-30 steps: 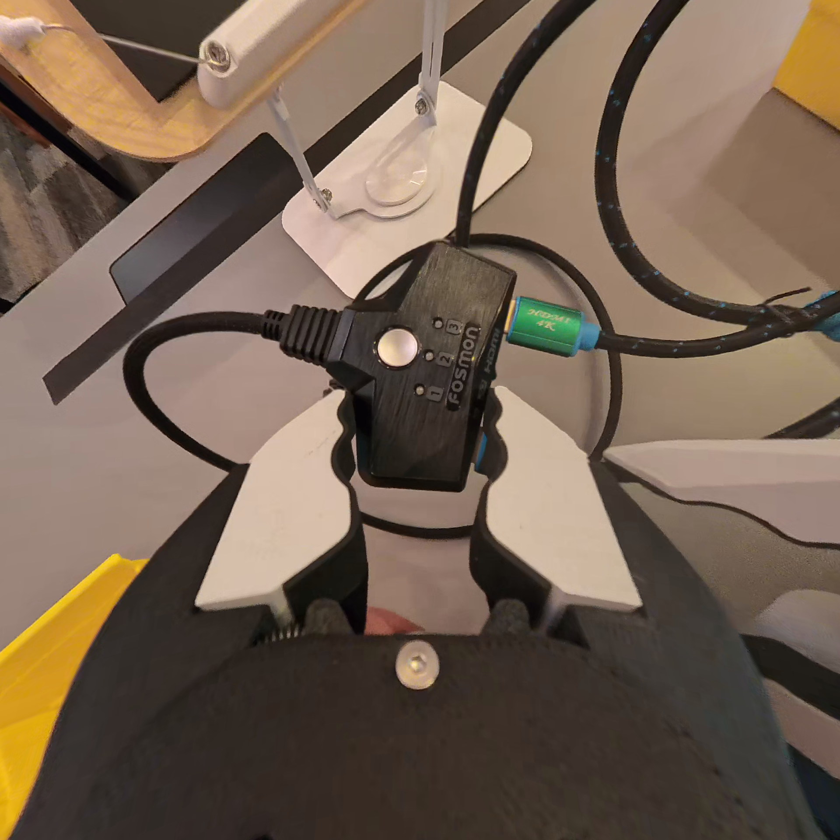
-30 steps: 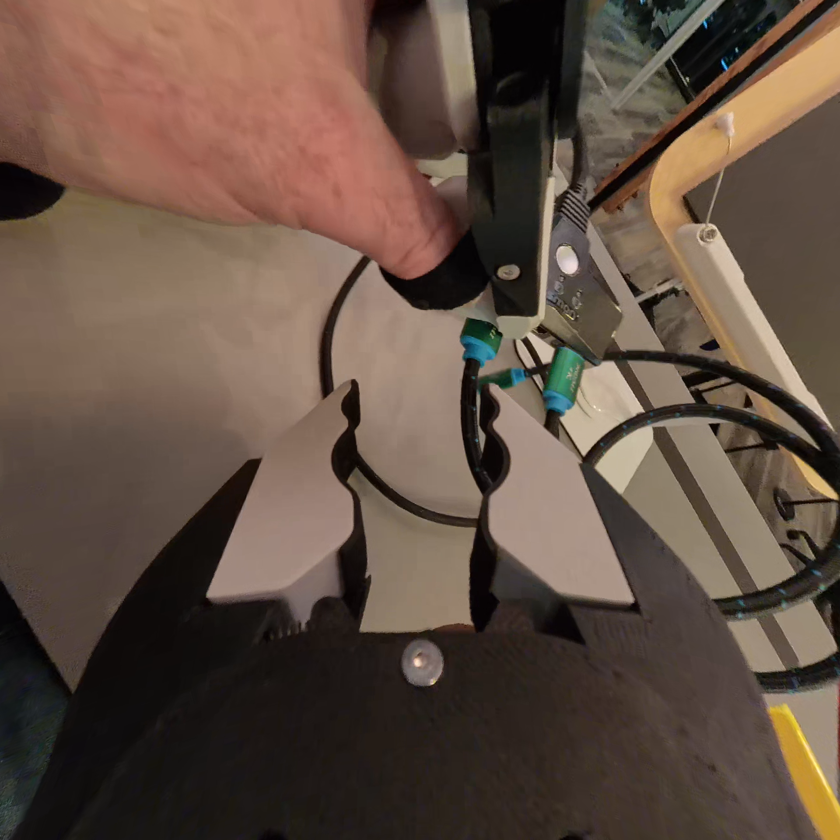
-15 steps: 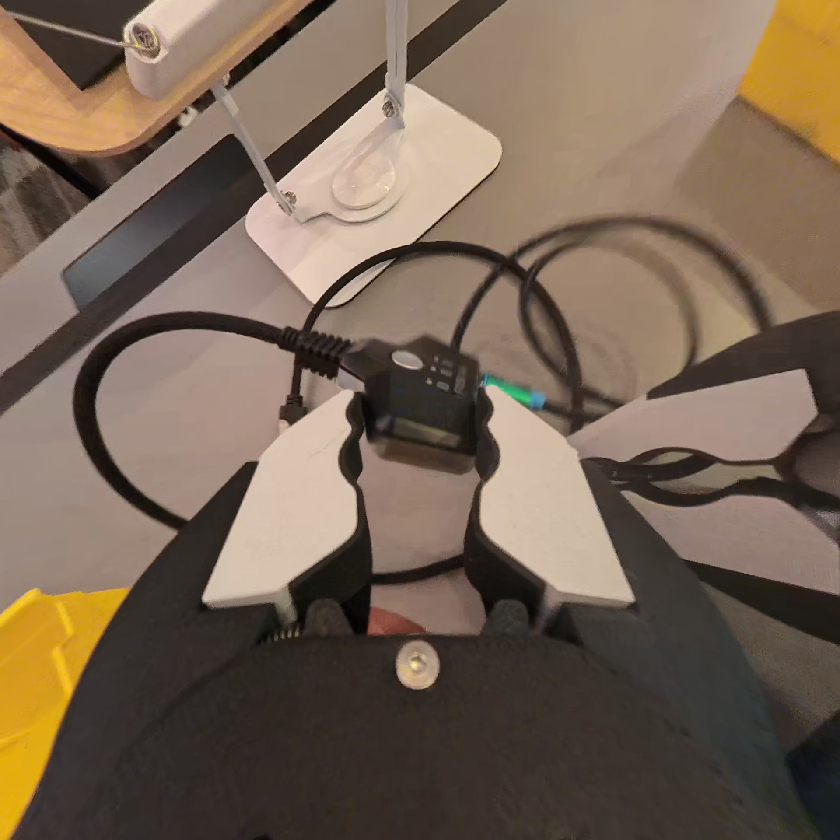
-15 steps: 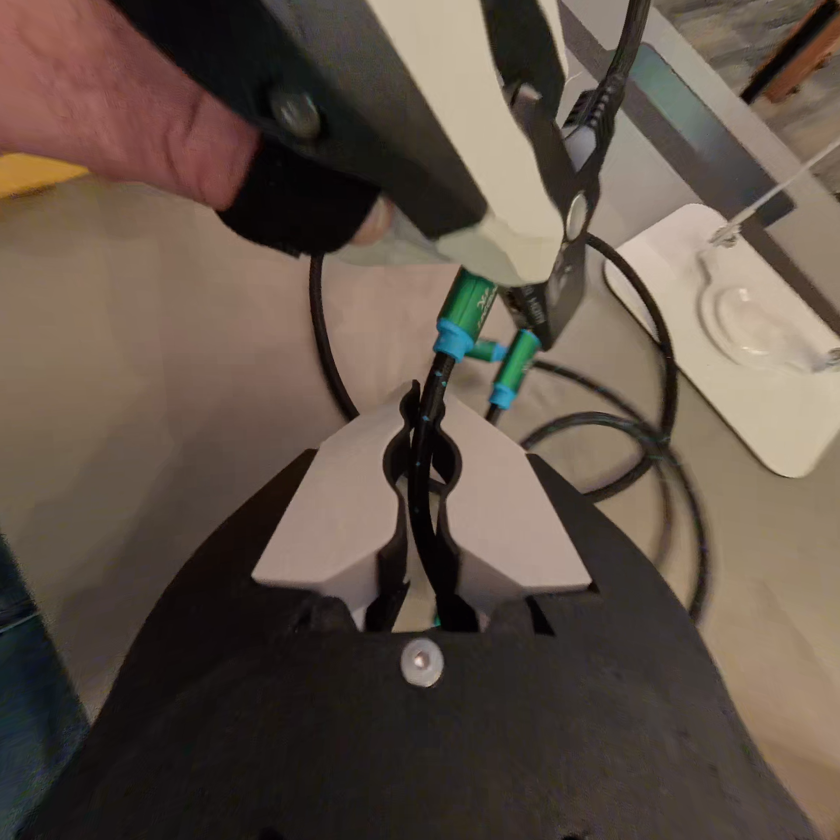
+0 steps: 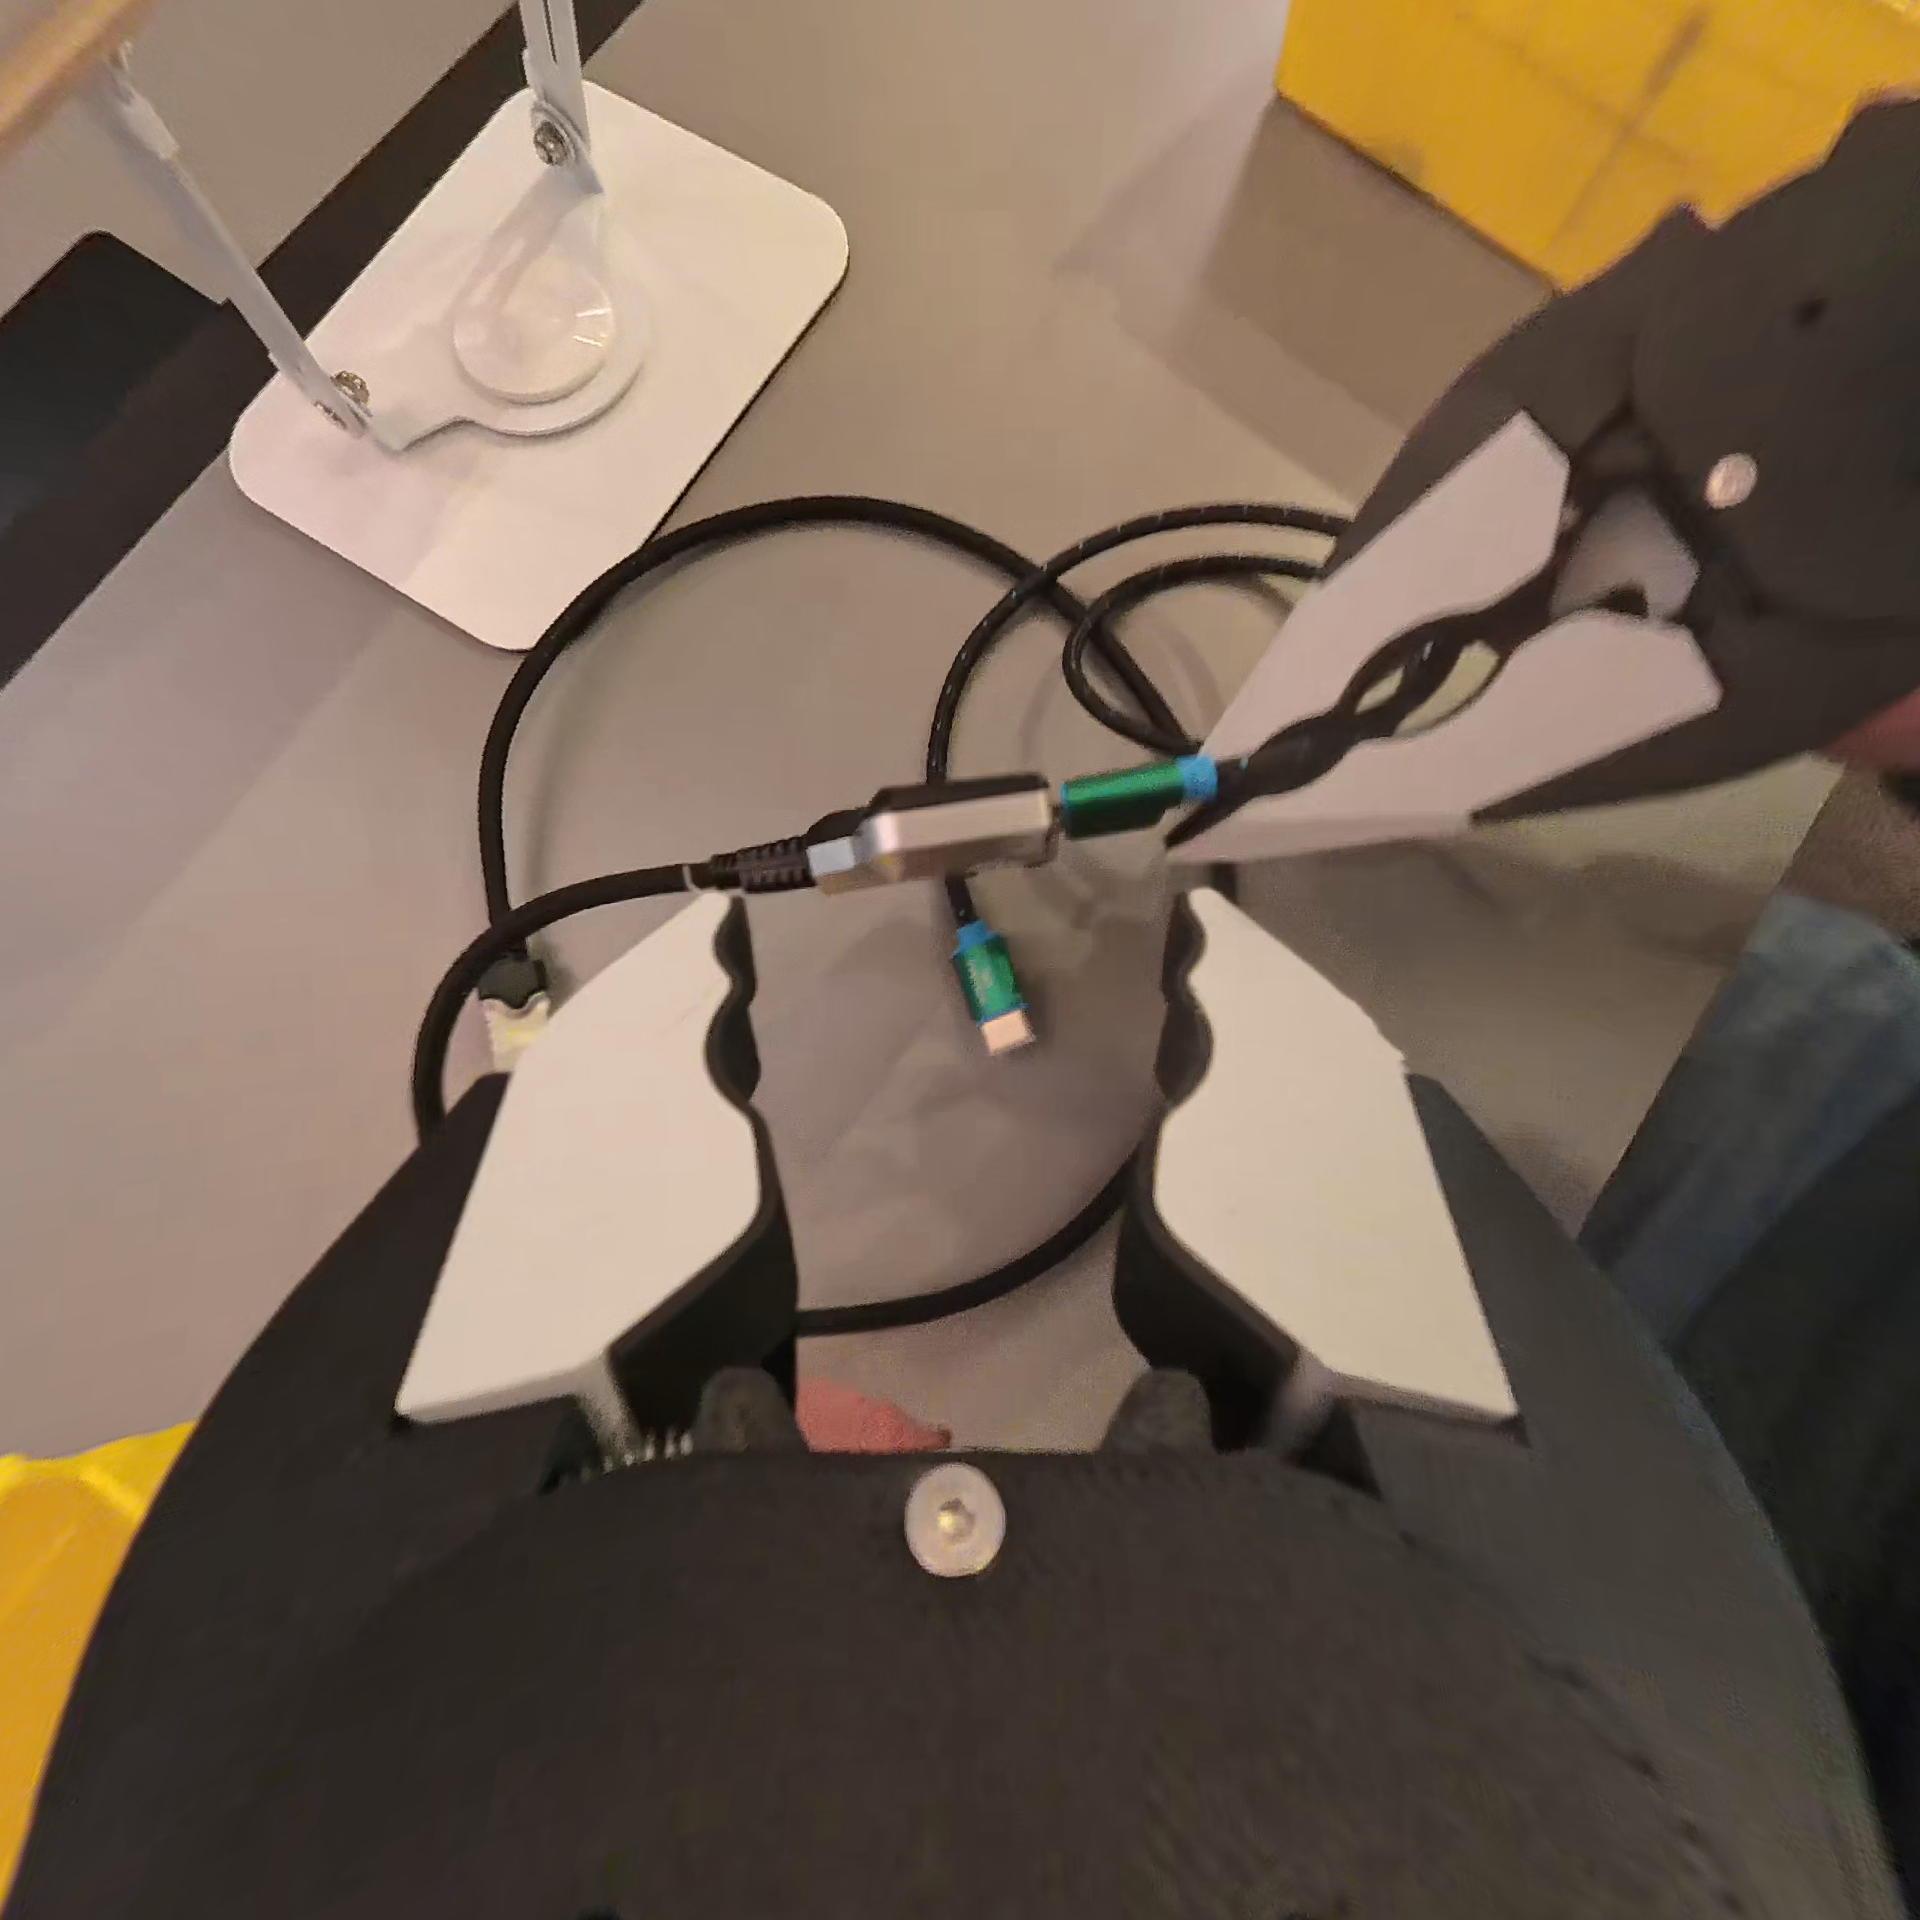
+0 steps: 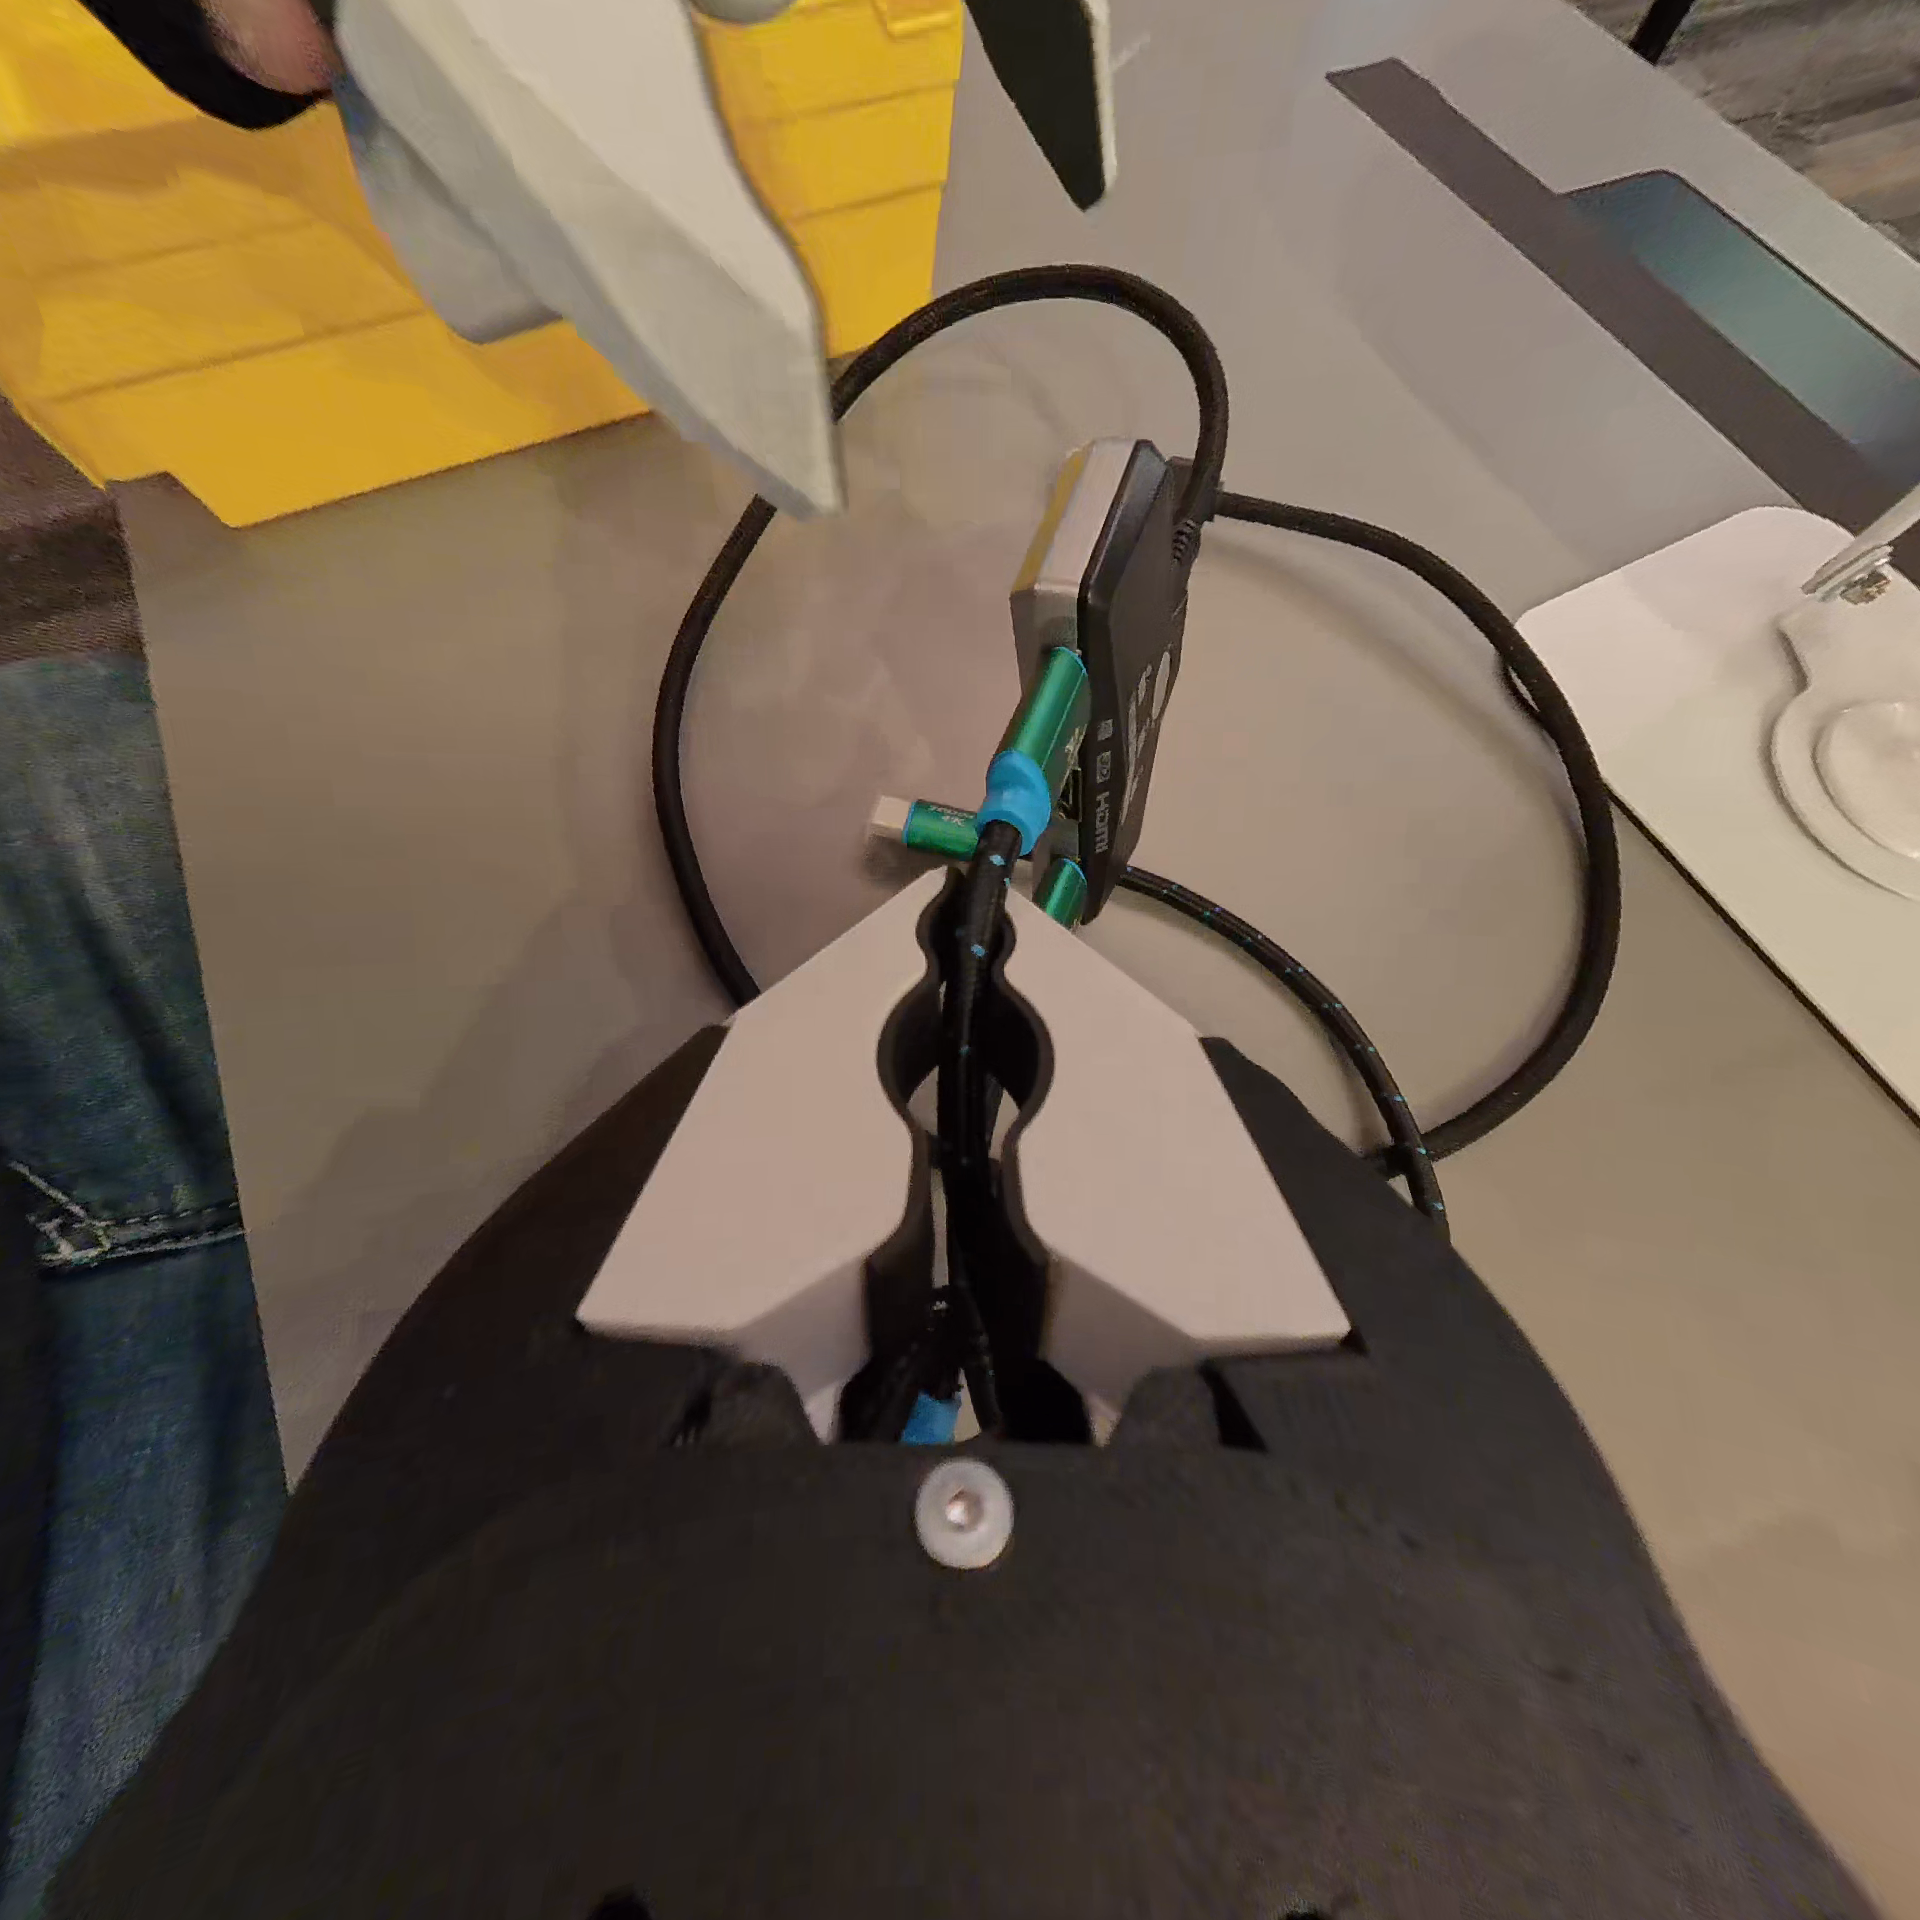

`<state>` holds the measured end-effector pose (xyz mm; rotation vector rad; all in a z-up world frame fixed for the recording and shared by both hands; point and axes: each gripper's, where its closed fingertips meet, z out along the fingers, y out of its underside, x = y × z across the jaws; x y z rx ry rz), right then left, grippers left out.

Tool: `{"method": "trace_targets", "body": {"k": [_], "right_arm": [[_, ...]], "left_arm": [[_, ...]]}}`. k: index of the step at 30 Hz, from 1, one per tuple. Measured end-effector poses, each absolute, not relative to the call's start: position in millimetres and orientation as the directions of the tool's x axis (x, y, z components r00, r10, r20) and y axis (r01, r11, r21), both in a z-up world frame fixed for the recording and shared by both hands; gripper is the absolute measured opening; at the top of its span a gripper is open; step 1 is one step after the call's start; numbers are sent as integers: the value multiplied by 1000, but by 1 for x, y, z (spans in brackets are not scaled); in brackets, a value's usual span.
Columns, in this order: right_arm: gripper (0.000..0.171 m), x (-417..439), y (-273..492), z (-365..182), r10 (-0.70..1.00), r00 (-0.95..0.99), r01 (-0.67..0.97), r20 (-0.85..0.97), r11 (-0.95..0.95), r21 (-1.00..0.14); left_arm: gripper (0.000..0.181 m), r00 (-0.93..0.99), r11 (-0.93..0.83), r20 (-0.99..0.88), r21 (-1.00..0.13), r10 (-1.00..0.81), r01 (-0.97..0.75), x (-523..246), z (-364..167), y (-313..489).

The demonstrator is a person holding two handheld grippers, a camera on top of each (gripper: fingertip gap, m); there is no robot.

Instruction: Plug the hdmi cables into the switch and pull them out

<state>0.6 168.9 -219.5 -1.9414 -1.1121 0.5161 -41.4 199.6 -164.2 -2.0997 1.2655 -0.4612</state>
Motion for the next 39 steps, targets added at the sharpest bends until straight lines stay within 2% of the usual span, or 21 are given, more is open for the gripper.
{"method": "trace_targets", "body": {"k": [1,5,10,13,15,16,18,21,25,28,32,39], "right_arm": [[0,2,167,-219,855,517,504,34,-272,-820],[0,5,163,-219,877,477,515,53,-230,-826],[0,-3,151,-217,914,390,551,109,-136,-824],[0,-7,145,-216,927,349,566,141,-89,-819],[0,-8,142,-216,932,331,570,151,-70,-818],[0,-7,142,-218,932,327,580,157,-67,-812],[0,-5,143,-219,929,332,581,161,-67,-811],[0,-2,148,-216,921,368,549,131,-102,-829],[31,0,157,-193,886,463,416,-4,-221,-882],[35,-2,152,-189,882,467,398,-53,-264,-878],[50,-4,148,-193,868,495,433,-46,-293,-853],[62,-16,140,-188,840,486,328,-242,-431,-841]], "left_arm": [[80,448,-300,-56,-667,-892,-682,-44,-164,197],[92,342,-137,-250,-591,-906,-795,-56,-170,195],[96,144,80,-447,-446,-883,-891,-44,-188,192],[80,54,140,-450,-386,-891,-912,-35,-205,189],[53,16,147,-424,-350,-905,-925,-34,-218,187],[46,11,147,-424,-338,-906,-930,-35,-222,188],[41,20,127,-403,-334,-915,-934,-36,-225,187],[38,36,139,-471,-333,-882,-933,-35,-219,191],[34,64,133,-582,-289,-811,-948,-39,-213,197],[33,106,125,-618,-319,-779,-940,-35,-208,198],[33,110,143,-677,-307,-728,-941,-30,-198,196],[34,146,161,-779,-302,-610,-939,-27,-181,195]]}}
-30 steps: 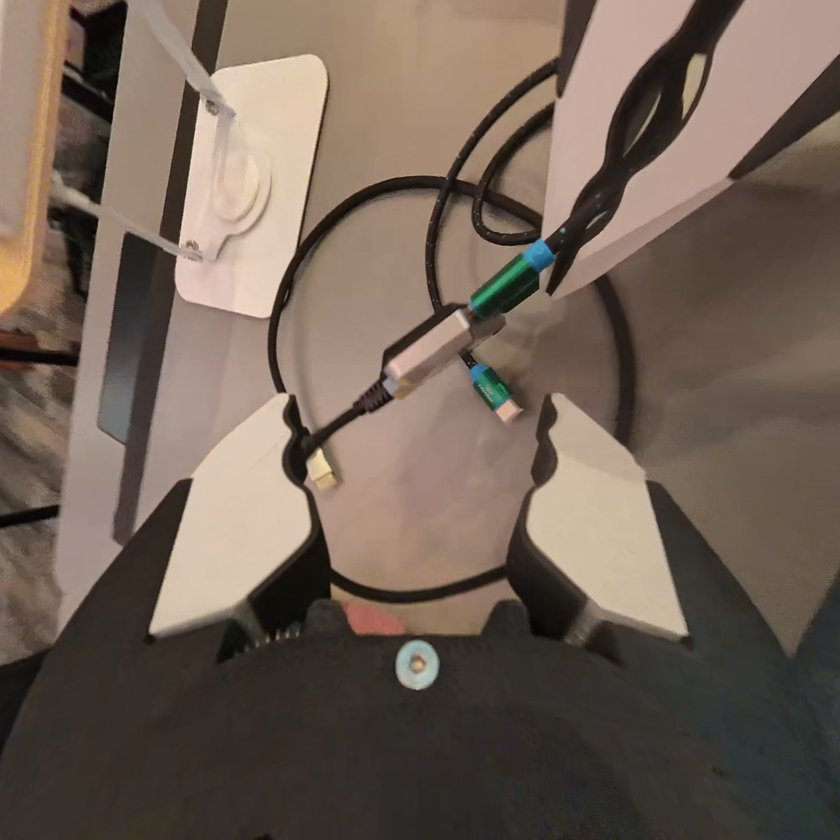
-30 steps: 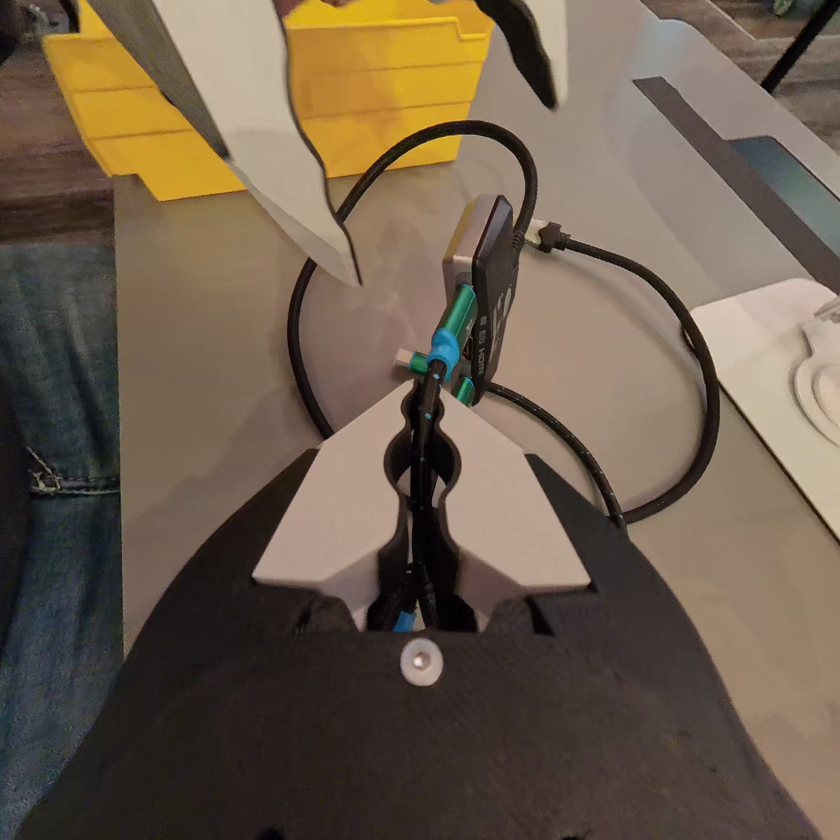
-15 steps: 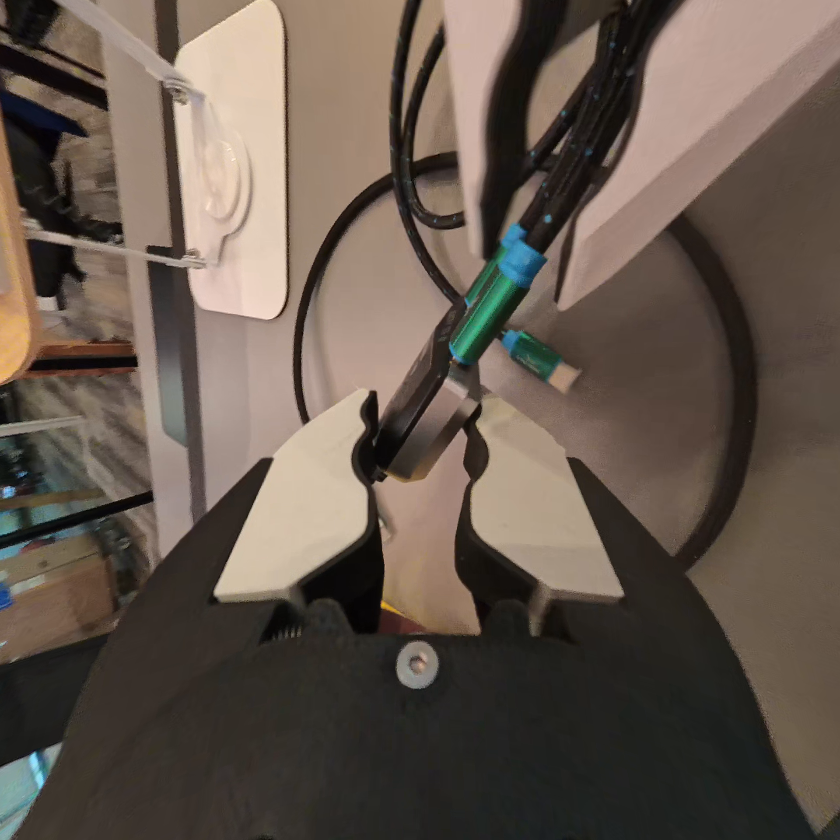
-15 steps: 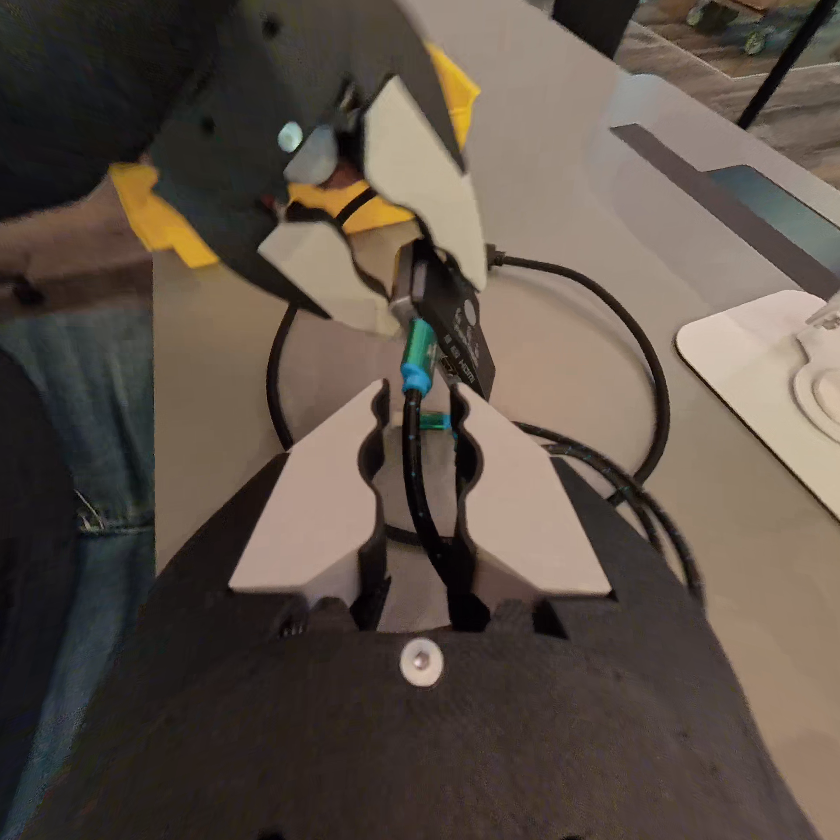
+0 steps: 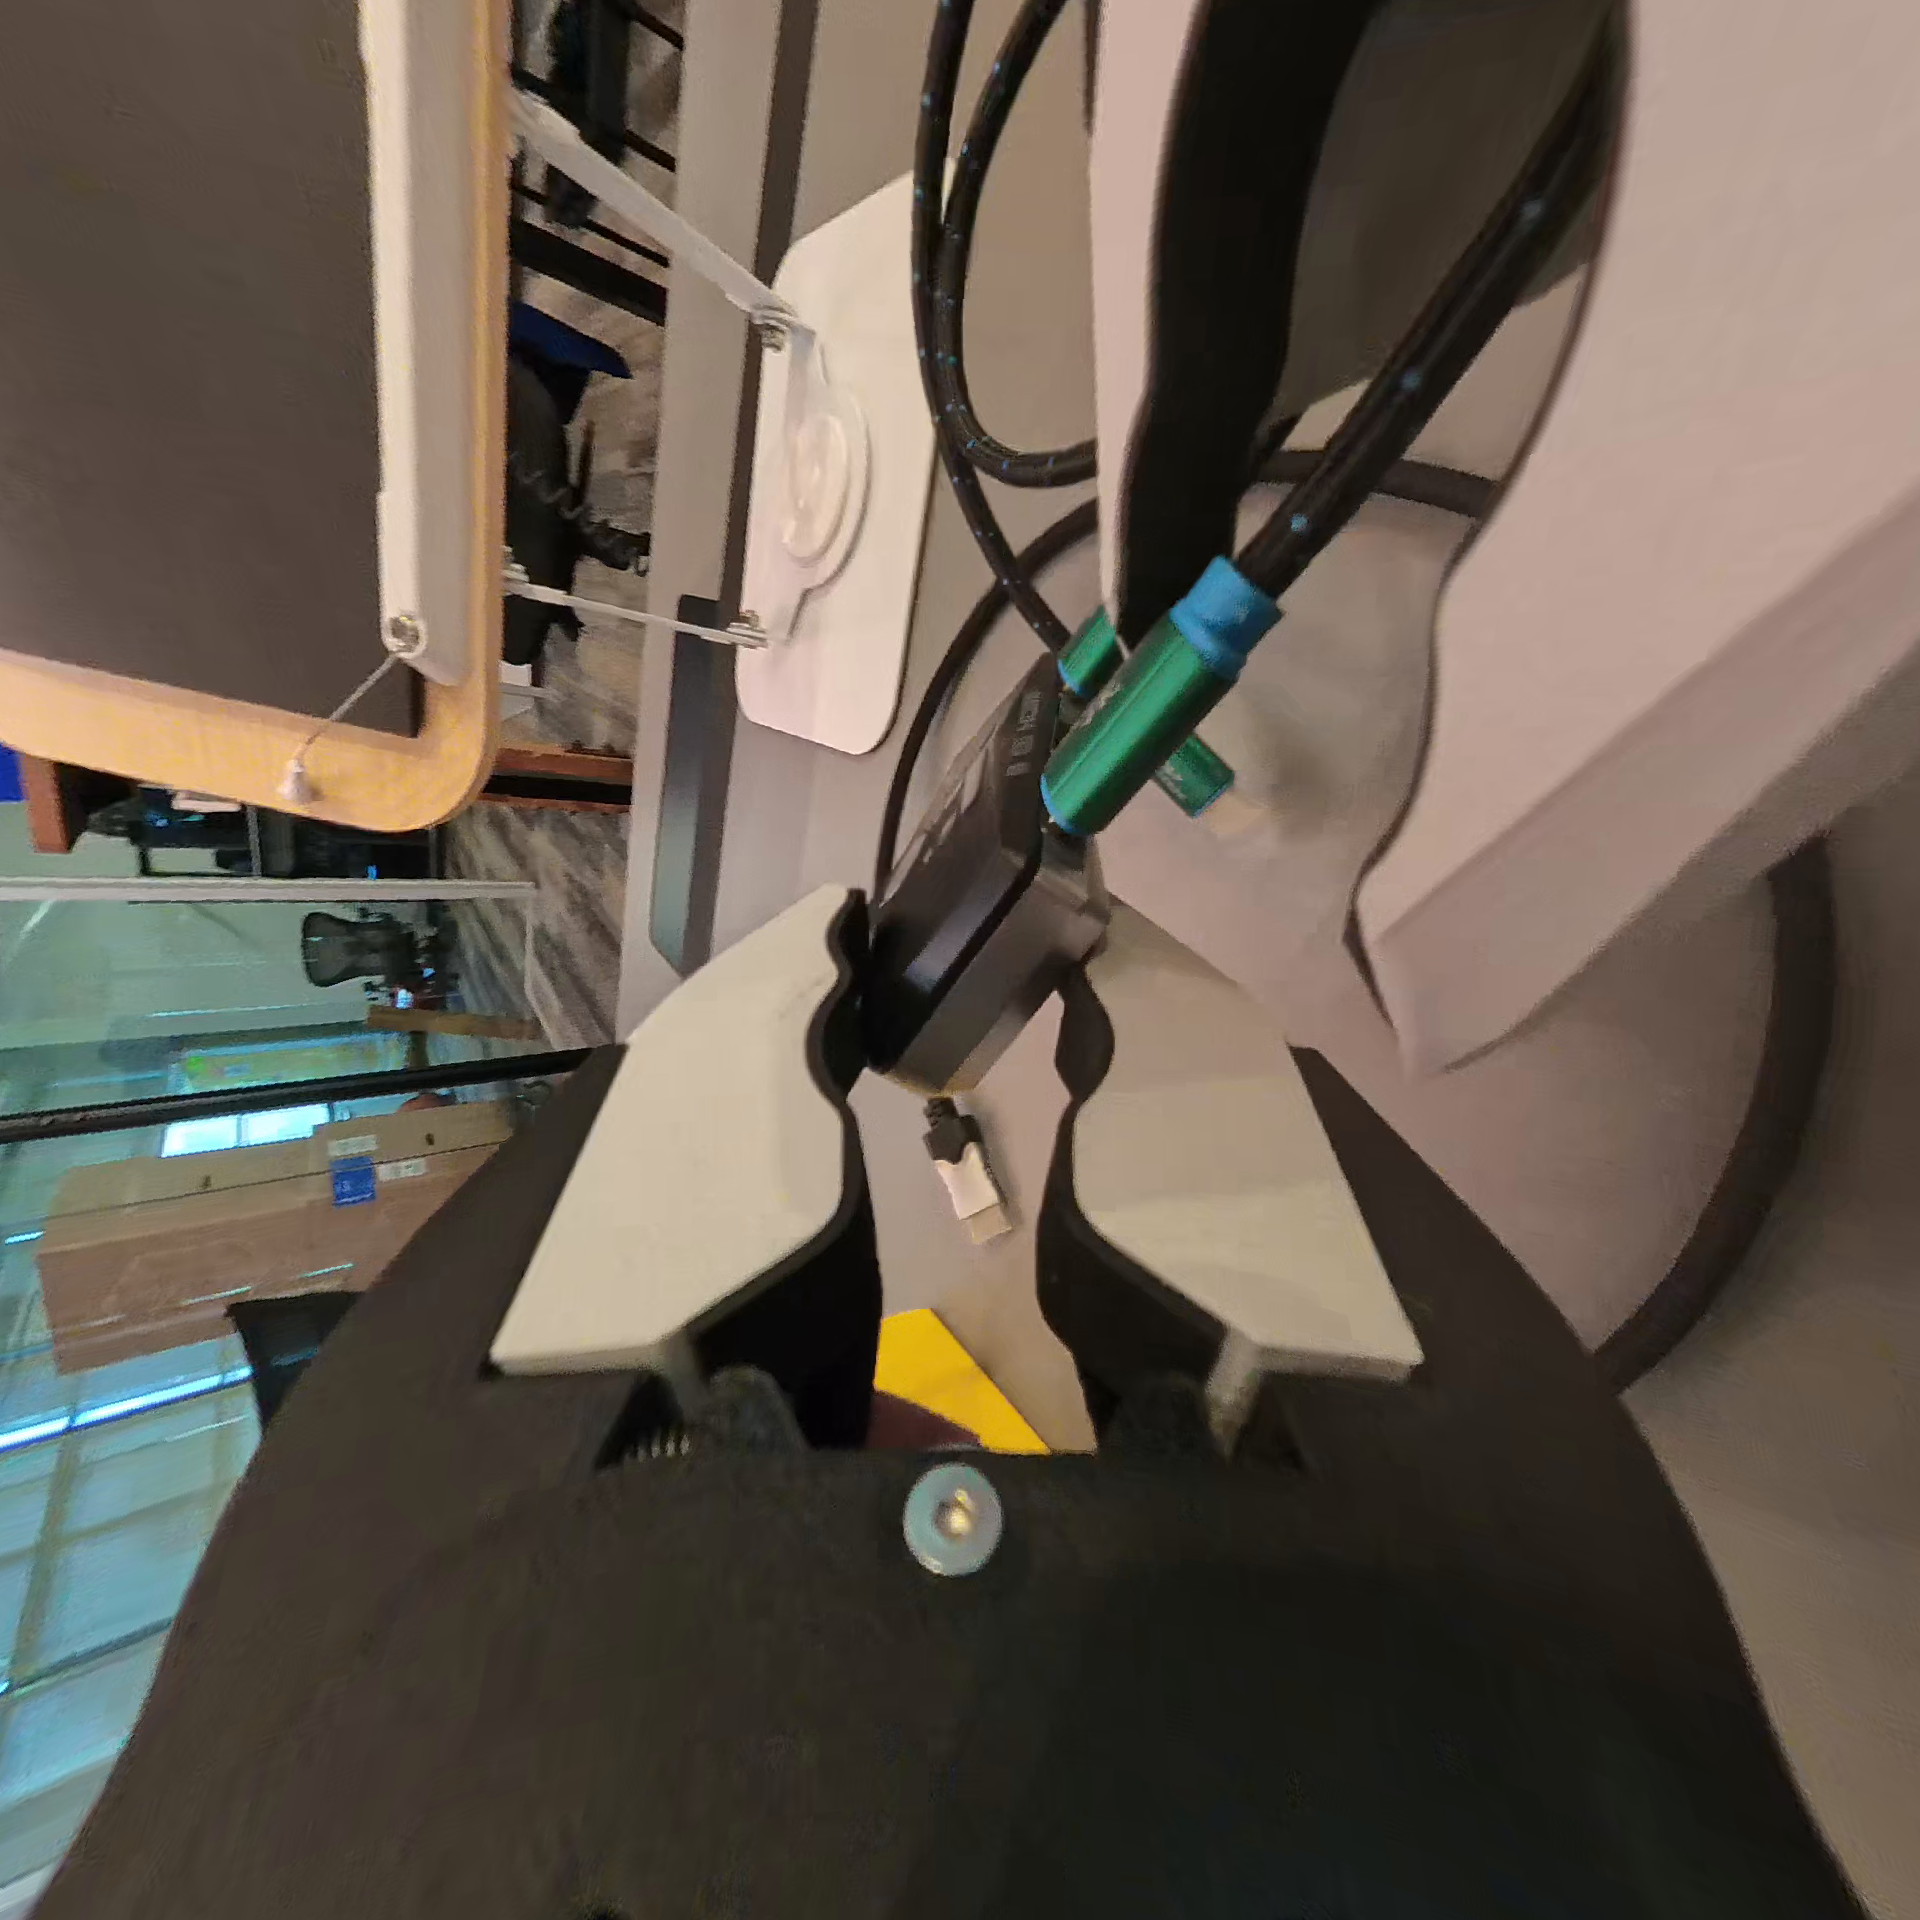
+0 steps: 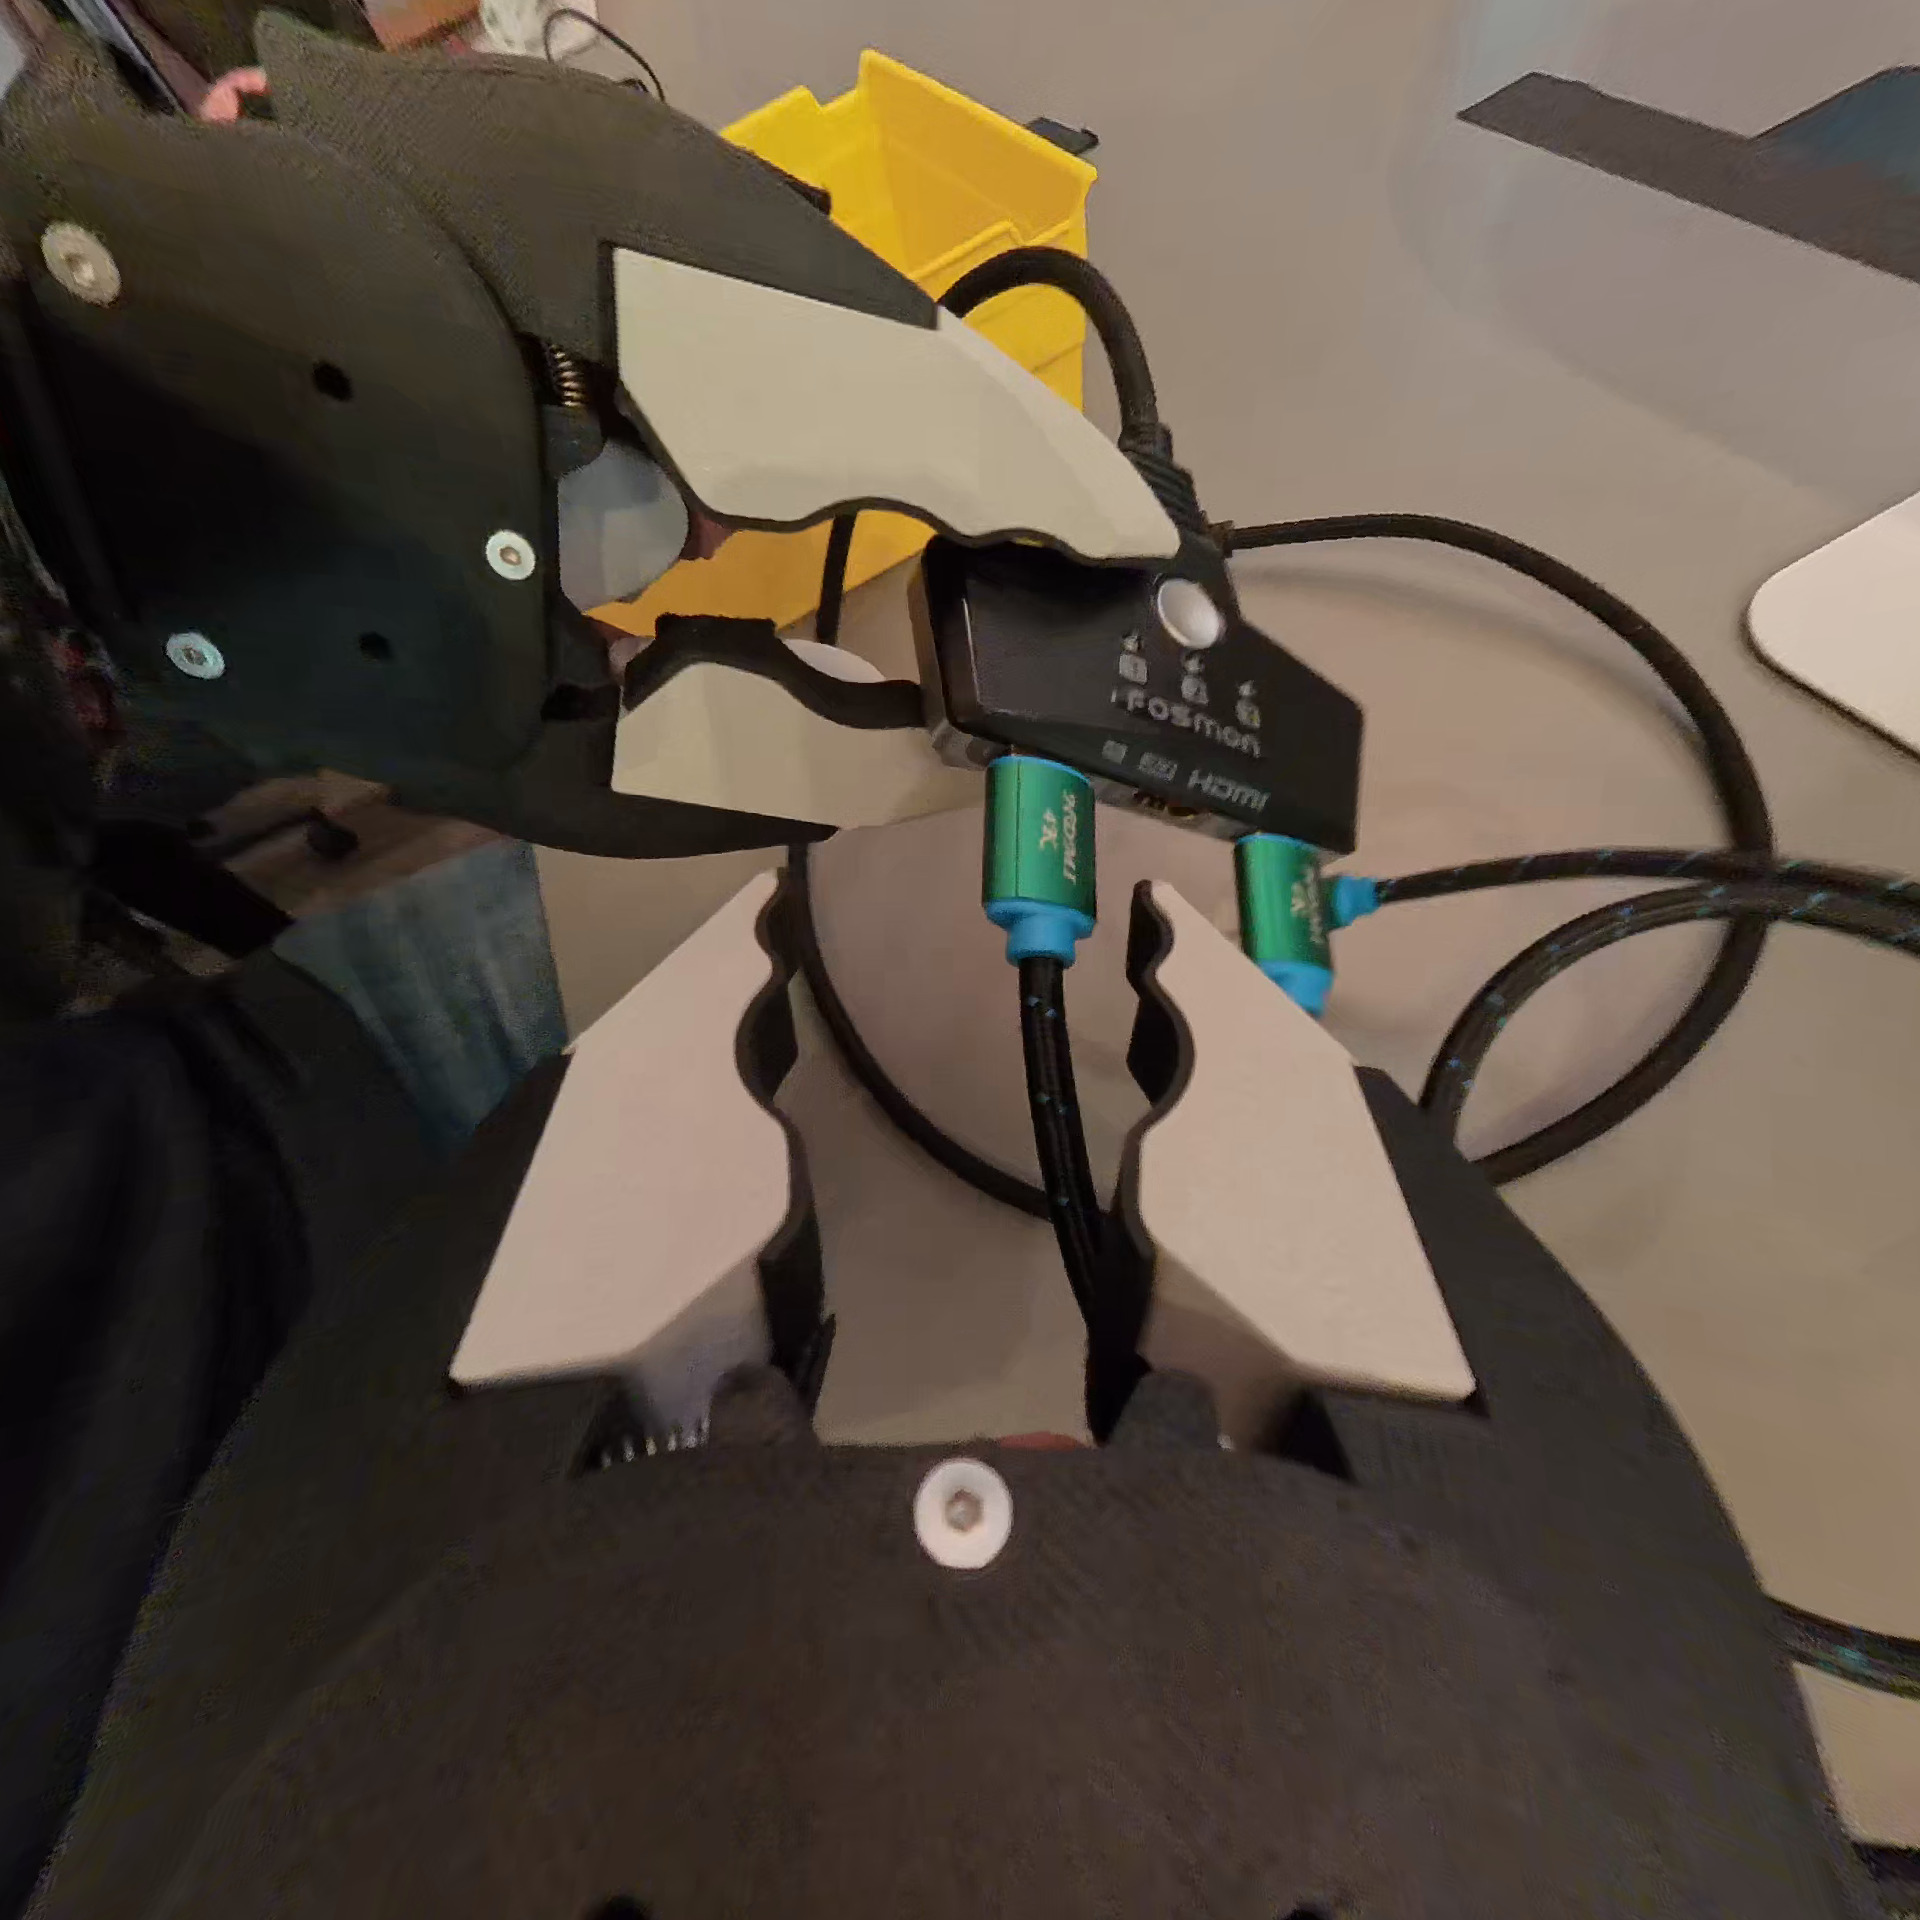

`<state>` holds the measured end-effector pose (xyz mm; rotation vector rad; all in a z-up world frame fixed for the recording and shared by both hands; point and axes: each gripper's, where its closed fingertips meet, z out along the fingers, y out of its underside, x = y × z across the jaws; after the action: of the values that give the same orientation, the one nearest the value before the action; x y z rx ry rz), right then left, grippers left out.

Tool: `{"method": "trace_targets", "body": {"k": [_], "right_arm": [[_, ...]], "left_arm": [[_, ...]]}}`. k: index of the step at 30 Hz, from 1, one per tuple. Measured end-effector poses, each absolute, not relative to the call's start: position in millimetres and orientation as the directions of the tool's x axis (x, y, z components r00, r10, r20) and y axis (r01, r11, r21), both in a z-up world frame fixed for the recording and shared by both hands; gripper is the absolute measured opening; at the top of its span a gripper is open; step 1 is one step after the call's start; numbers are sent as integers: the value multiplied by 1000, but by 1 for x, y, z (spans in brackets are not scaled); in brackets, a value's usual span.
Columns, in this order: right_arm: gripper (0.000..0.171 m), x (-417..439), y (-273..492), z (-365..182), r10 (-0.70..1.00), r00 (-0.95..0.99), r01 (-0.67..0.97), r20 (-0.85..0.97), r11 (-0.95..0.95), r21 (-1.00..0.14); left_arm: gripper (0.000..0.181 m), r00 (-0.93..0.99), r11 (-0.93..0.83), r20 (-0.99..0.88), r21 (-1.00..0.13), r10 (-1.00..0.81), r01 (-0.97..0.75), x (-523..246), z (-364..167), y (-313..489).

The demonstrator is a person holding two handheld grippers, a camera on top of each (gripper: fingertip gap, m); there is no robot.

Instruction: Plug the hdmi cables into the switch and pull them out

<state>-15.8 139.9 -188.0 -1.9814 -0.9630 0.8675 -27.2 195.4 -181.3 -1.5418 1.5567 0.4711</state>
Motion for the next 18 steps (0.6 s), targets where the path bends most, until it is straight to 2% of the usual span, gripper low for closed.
{"method": "trace_targets", "body": {"k": [2,3,5,8,11,13,16,18], "right_arm": [[61,-17,137,-190,834,475,319,-280,-459,-829],[55,-16,137,-191,825,482,310,-296,-476,-823],[51,-16,139,-182,808,472,236,-352,-501,-833],[45,-14,141,-163,794,427,108,-434,-521,-847],[34,-11,145,-155,785,450,58,-425,-501,-863],[32,-11,145,-155,803,485,104,-347,-447,-889],[38,-15,144,-160,823,519,204,-231,-382,-901],[35,-17,146,-163,816,534,199,-222,-377,-905]], "left_arm": [[34,173,171,-809,-318,-561,-933,-27,-173,195],[34,180,178,-825,-319,-536,-931,-27,-169,195],[35,199,185,-846,-327,-495,-927,-26,-164,193],[35,261,168,-824,-389,-503,-906,-28,-161,192],[35,298,156,-812,-424,-501,-892,-29,-160,191],[35,322,140,-797,-446,-510,-884,-29,-160,191],[35,362,122,-773,-487,-521,-865,-29,-157,191],[35,383,113,-763,-506,-521,-855,-30,-155,192]]}}
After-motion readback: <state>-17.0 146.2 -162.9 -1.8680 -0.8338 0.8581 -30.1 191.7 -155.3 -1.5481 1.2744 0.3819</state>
